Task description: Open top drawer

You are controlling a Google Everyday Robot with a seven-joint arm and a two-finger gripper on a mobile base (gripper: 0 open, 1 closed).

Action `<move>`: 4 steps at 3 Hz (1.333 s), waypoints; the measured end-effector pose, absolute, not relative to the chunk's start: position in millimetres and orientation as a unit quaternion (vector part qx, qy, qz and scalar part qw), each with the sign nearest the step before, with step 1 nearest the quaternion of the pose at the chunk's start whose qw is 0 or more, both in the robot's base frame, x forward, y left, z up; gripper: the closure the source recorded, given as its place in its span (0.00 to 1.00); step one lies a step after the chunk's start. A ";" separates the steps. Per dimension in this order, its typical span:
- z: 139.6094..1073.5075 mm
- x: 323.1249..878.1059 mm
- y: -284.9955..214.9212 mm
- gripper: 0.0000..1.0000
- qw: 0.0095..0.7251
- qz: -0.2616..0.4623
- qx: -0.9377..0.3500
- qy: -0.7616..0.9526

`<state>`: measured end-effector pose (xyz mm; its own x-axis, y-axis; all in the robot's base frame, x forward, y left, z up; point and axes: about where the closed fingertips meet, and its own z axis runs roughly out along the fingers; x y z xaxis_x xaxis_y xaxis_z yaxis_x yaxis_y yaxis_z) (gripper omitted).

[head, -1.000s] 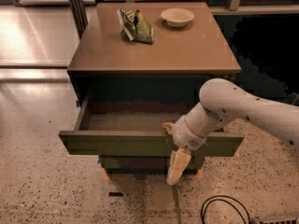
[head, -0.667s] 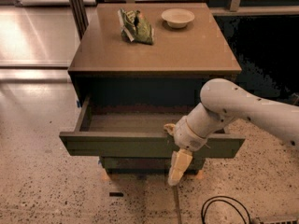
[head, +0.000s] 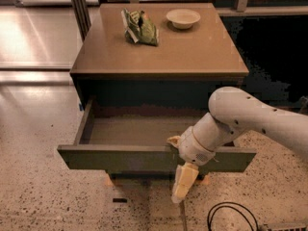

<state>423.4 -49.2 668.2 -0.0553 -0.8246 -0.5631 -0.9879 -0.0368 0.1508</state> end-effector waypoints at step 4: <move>664.7 395.9 -28.7 0.00 0.096 0.282 -0.693 0.657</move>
Offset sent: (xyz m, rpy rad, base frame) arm -0.0491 0.0406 -0.0255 -0.1269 0.2377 0.2257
